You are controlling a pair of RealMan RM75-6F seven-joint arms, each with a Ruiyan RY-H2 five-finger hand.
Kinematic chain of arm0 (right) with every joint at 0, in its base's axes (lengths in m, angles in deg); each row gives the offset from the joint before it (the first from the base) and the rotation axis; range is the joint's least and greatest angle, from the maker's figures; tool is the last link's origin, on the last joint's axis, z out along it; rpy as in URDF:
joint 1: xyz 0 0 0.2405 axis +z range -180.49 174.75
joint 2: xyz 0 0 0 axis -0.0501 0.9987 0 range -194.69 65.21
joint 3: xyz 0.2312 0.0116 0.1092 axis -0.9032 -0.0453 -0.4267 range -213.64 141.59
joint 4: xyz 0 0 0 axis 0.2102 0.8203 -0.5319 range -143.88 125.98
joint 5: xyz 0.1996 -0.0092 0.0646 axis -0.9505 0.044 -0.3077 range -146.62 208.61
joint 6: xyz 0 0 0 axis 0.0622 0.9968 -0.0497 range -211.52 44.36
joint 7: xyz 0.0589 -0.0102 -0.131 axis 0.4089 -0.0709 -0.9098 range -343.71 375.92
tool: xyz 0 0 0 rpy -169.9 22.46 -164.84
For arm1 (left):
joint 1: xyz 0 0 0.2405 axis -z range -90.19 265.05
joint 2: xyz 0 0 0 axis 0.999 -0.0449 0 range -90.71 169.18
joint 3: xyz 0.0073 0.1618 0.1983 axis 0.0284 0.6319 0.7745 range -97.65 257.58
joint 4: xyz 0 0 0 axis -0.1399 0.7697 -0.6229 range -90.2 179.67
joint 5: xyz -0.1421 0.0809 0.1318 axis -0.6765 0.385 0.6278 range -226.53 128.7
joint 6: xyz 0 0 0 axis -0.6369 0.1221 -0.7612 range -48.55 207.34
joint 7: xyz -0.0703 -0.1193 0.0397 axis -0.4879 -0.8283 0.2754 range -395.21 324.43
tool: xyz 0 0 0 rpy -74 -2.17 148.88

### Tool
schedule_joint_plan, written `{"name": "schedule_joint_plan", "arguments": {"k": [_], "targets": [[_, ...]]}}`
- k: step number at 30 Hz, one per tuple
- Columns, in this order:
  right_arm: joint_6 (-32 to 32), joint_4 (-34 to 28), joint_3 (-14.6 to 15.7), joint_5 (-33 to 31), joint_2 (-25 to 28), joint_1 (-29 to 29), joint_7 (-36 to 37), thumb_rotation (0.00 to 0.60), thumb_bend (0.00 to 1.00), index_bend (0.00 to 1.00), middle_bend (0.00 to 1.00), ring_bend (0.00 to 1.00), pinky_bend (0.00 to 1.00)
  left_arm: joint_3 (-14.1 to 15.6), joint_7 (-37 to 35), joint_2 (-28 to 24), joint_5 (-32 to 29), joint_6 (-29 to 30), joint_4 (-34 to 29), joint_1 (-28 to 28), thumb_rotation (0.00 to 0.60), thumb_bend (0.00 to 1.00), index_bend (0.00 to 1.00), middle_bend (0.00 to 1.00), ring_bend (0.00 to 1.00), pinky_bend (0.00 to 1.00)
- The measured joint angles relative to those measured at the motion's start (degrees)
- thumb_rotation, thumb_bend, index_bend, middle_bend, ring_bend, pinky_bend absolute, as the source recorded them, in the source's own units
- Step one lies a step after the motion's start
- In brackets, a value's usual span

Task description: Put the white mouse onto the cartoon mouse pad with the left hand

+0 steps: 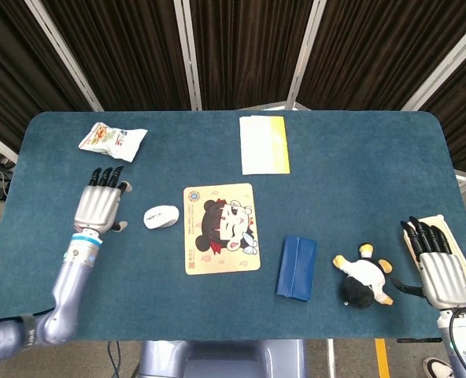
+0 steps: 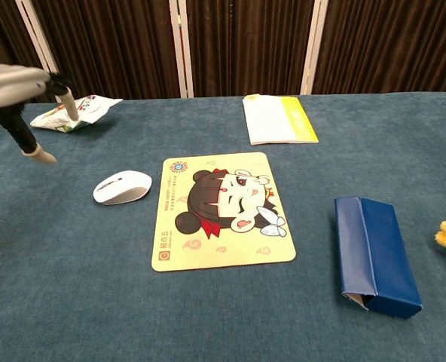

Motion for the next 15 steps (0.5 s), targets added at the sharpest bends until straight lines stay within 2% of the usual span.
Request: {"name": "schedule_joint_plan", "arguments": {"k": [6, 15], "targets": [[-0.2, -0.1, 0.1, 0.1, 0.3, 0.0, 0.4, 0.6, 0.11, 0.0, 0.0, 0.0, 0.0, 0.0, 5.7, 7.0, -7.5, 1.9, 4.5, 4.5, 0.6, 0.14, 0.32, 0.0, 0.0, 0.0], [-0.4, -0.1, 0.2, 0.2, 0.5, 0.1, 0.8, 0.6, 0.11, 0.0, 0.0, 0.0, 0.0, -0.5, 8.5, 13.6, -12.5, 4.0, 10.4, 8.6, 0.6, 0.14, 0.32, 0.0, 0.0, 0.0]]}}
